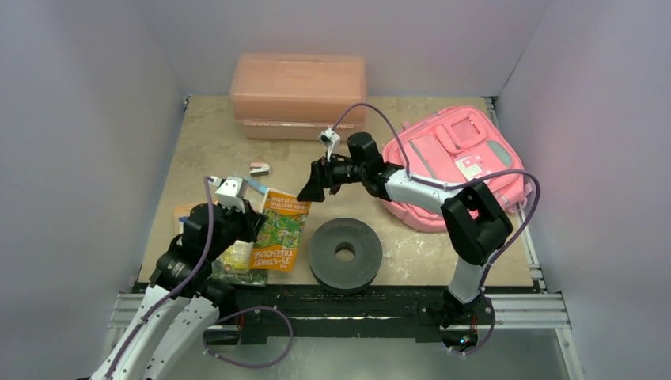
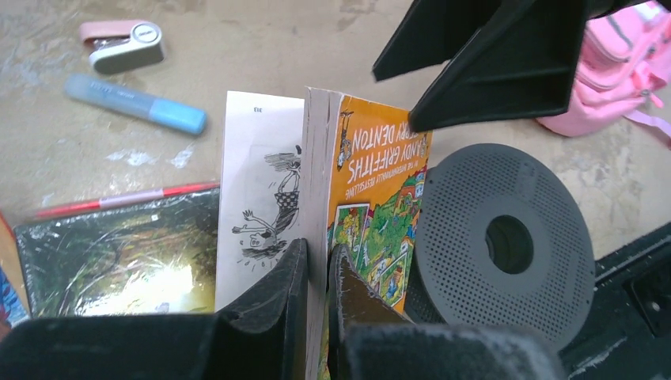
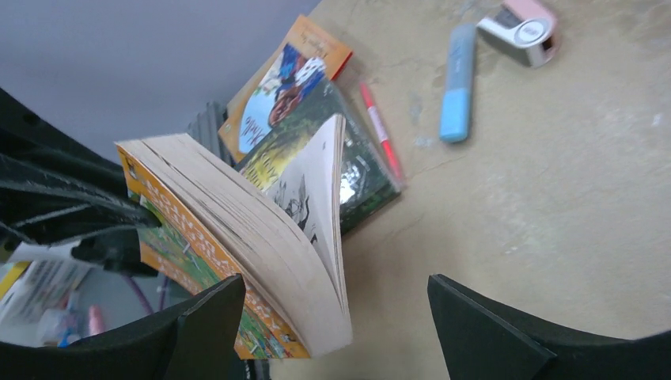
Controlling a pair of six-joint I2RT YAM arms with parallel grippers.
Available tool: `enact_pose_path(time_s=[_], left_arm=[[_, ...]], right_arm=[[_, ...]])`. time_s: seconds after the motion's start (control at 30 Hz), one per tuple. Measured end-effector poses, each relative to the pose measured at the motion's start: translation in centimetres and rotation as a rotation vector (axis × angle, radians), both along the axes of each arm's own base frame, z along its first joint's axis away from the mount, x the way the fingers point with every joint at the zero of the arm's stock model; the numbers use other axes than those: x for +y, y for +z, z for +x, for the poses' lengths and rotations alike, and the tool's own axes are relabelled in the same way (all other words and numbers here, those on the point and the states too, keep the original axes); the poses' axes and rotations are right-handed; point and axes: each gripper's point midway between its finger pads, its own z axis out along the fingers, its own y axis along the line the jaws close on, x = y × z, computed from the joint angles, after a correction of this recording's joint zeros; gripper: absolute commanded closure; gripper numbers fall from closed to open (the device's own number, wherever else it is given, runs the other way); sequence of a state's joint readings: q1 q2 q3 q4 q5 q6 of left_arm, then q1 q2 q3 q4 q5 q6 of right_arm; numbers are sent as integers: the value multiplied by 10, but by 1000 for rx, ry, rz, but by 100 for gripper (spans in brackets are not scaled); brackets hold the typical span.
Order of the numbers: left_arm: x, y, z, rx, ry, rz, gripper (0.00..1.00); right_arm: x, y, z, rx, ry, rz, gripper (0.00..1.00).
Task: Pack the student bag
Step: Pick up the book from the center of the board.
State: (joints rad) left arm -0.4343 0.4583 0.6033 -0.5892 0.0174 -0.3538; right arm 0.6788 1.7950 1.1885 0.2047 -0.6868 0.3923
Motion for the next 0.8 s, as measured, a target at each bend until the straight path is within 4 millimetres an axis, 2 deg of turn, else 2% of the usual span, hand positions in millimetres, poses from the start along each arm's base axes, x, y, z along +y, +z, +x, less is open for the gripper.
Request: enact_pose_path(time_s=[0.1, 0.2, 0.27, 0.43, 0.5, 0.53, 0.57, 0.6, 0.63, 0.7, 0.77, 0.8], left_arm=[[-9, 13, -4, -37, -60, -24, 100], [-14, 17, -5, -50, -95, -34, 100], [-17, 17, -6, -48, -117, -39, 100], [-28, 16, -6, -29, -164, -56, 100], [-30, 14, -4, -9, -173, -52, 100], [-31, 15, -3, -4, -174, -52, 100], [-31, 16, -3, 1, -172, -51, 94], [-30, 19, -2, 6, -164, -51, 79], [-29, 23, -2, 16, -152, -52, 63], [-24, 30, 0, 38, -102, -54, 39], [-15, 46, 7, 35, -12, -66, 10], [-8, 57, 10, 28, 45, -82, 4]], right_arm=[[0, -7, -18, 35, 66, 28, 10], [0, -9, -38, 77, 139, 71, 11], [0, -6, -48, 98, 175, 114, 16], [3, 13, -64, 167, 230, 228, 45], [6, 26, -68, 187, 243, 289, 65], [6, 28, -69, 193, 245, 304, 78], [5, 30, -70, 206, 245, 320, 90], [4, 31, -72, 222, 247, 332, 100], [3, 31, -73, 247, 241, 338, 100], [3, 35, -73, 273, 229, 352, 100], [0, 39, -74, 295, 215, 352, 100], [-1, 40, -73, 304, 202, 349, 100]])
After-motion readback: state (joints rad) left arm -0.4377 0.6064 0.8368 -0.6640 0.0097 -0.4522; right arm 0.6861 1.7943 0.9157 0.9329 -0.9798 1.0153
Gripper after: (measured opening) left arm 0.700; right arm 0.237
